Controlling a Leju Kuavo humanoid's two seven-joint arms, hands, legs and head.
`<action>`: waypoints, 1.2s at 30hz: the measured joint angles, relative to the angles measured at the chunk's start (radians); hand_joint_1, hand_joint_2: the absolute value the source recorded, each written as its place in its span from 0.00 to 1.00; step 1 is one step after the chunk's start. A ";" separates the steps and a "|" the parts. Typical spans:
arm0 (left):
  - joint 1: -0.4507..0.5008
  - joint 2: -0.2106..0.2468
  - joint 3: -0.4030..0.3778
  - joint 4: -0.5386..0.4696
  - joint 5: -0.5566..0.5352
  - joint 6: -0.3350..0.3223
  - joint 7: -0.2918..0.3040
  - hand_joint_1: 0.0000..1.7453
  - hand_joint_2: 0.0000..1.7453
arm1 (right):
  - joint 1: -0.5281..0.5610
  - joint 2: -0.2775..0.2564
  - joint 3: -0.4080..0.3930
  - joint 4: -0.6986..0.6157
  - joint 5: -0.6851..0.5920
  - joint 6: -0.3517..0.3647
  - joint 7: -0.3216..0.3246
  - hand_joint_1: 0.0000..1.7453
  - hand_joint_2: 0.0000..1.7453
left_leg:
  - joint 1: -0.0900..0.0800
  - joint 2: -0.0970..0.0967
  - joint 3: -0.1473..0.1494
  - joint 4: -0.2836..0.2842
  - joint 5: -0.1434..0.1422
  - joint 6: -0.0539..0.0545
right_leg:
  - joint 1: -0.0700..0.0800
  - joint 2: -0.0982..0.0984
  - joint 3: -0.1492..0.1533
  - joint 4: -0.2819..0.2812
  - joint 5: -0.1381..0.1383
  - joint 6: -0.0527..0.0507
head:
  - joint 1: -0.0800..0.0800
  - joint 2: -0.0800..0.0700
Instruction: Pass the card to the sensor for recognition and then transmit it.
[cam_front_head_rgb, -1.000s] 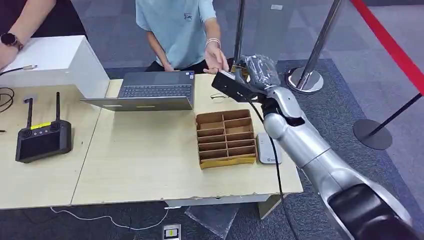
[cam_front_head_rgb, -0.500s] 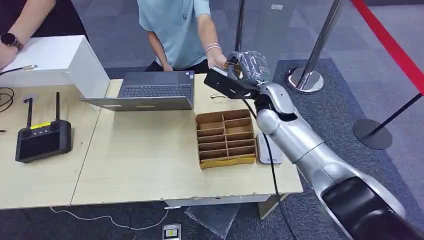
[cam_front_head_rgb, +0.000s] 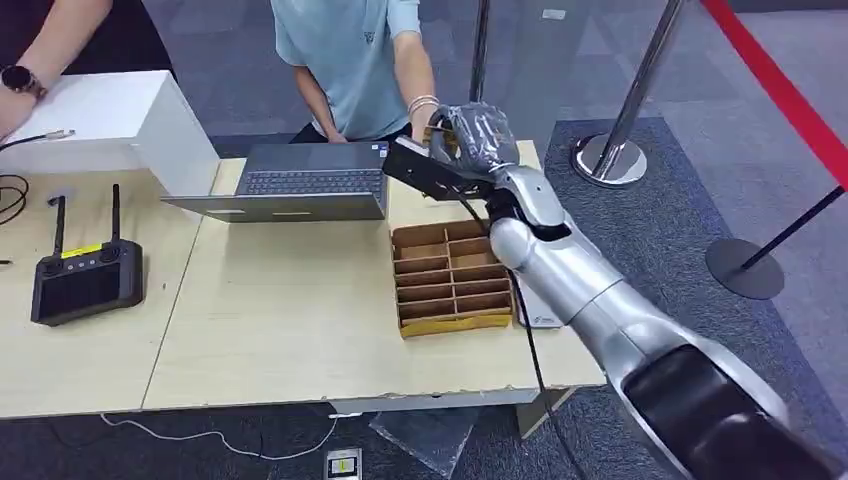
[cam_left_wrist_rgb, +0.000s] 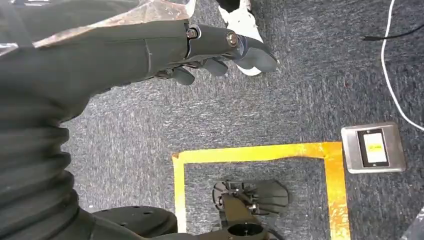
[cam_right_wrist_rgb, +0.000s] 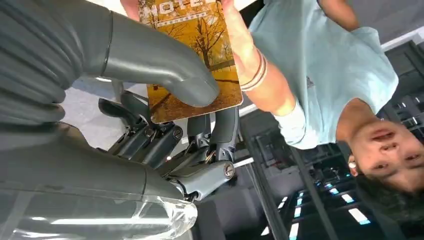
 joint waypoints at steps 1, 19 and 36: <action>0.000 0.000 -0.001 0.000 0.000 0.000 0.000 0.00 1.00 | 0.000 0.004 0.003 0.005 0.000 -0.001 0.000 1.00 1.00 | 0.000 0.000 0.000 0.000 0.000 0.000 | 0.000 0.000 0.000 0.000 0.000 0.000 | 0.000 0.000; 0.000 0.002 -0.007 0.000 0.006 -0.008 0.017 0.00 1.00 | 0.002 0.024 0.045 0.064 0.018 -0.030 0.039 0.00 1.00 | 0.000 0.000 0.000 0.000 0.000 0.000 | 0.000 0.000 0.000 0.000 0.000 0.000 | 0.000 0.000; 0.000 0.005 -0.009 0.000 0.018 -0.001 0.013 0.00 1.00 | 0.029 -0.002 0.051 0.036 0.019 -0.058 0.083 0.00 1.00 | 0.000 0.000 0.000 0.001 0.000 0.000 | 0.000 0.000 0.000 0.000 0.000 0.000 | 0.000 0.000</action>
